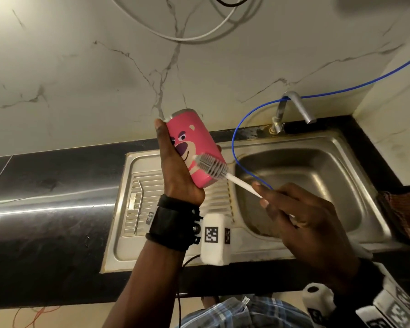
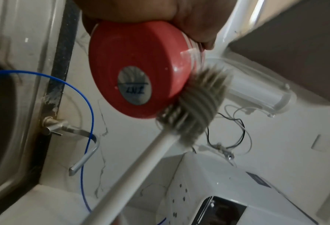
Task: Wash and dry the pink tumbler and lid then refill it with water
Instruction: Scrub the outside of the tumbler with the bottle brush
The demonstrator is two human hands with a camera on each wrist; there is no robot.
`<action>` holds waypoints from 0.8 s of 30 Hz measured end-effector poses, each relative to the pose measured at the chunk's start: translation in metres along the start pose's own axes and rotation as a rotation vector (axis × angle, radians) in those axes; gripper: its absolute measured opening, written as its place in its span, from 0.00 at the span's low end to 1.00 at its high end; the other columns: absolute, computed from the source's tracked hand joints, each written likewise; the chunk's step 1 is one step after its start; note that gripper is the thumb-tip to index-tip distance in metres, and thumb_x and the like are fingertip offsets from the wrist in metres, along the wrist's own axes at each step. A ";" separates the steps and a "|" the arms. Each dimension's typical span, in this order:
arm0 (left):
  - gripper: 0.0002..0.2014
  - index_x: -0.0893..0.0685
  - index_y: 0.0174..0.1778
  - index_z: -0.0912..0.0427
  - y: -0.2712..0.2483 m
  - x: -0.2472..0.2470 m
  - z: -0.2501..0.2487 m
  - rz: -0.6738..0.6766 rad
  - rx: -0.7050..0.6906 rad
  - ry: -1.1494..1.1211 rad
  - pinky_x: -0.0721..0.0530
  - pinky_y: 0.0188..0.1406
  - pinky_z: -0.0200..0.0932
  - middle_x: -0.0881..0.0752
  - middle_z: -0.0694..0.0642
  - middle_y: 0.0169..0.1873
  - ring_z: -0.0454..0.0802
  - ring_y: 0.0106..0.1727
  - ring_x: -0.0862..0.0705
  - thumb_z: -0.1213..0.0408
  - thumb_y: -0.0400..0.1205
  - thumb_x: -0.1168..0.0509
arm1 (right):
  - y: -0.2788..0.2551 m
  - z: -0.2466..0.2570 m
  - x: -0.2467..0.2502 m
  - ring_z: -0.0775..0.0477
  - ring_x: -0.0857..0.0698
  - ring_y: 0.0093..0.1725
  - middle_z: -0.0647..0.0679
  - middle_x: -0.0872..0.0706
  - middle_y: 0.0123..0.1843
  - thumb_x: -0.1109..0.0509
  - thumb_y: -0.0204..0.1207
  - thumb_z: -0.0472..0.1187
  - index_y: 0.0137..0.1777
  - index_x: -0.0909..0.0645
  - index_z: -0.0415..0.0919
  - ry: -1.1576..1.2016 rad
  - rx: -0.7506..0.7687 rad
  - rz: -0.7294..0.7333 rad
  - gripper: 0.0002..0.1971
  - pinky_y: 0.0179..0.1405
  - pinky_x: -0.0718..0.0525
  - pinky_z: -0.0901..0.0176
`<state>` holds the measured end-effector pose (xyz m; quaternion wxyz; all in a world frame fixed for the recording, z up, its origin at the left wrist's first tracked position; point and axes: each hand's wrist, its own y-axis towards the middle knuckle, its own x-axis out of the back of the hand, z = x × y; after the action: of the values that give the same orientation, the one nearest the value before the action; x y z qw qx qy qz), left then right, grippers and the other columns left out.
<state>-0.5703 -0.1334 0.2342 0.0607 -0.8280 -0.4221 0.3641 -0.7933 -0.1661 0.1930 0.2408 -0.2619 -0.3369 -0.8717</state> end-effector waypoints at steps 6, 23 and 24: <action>0.33 0.11 0.65 0.53 -0.005 0.003 0.014 0.086 0.055 0.031 0.05 0.44 0.58 0.08 0.58 0.46 0.58 0.46 0.08 0.28 0.88 0.45 | 0.009 0.004 -0.012 0.52 0.18 0.36 0.53 0.15 0.46 0.28 0.83 0.37 0.72 0.13 0.50 -0.009 -0.008 -0.080 0.19 0.36 0.18 0.56; 0.38 0.13 0.72 0.56 0.000 0.005 0.021 0.302 0.128 -0.056 0.08 0.47 0.52 0.10 0.59 0.49 0.56 0.46 0.10 0.26 0.86 0.45 | 0.057 0.011 -0.016 0.49 0.16 0.39 0.45 0.14 0.42 0.29 0.85 0.36 0.75 0.16 0.43 -0.008 0.013 -0.114 0.19 0.43 0.18 0.57; 0.37 0.12 0.70 0.56 0.000 0.003 0.020 0.315 0.123 -0.054 0.08 0.46 0.52 0.10 0.58 0.48 0.56 0.46 0.10 0.26 0.86 0.44 | 0.061 0.011 -0.016 0.48 0.17 0.38 0.45 0.15 0.41 0.30 0.86 0.38 0.76 0.16 0.43 -0.002 0.009 -0.113 0.19 0.42 0.18 0.53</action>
<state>-0.5819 -0.1349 0.2181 0.0420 -0.8685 -0.2654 0.4165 -0.7413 -0.1941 0.2182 0.1919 -0.2422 -0.3552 -0.8822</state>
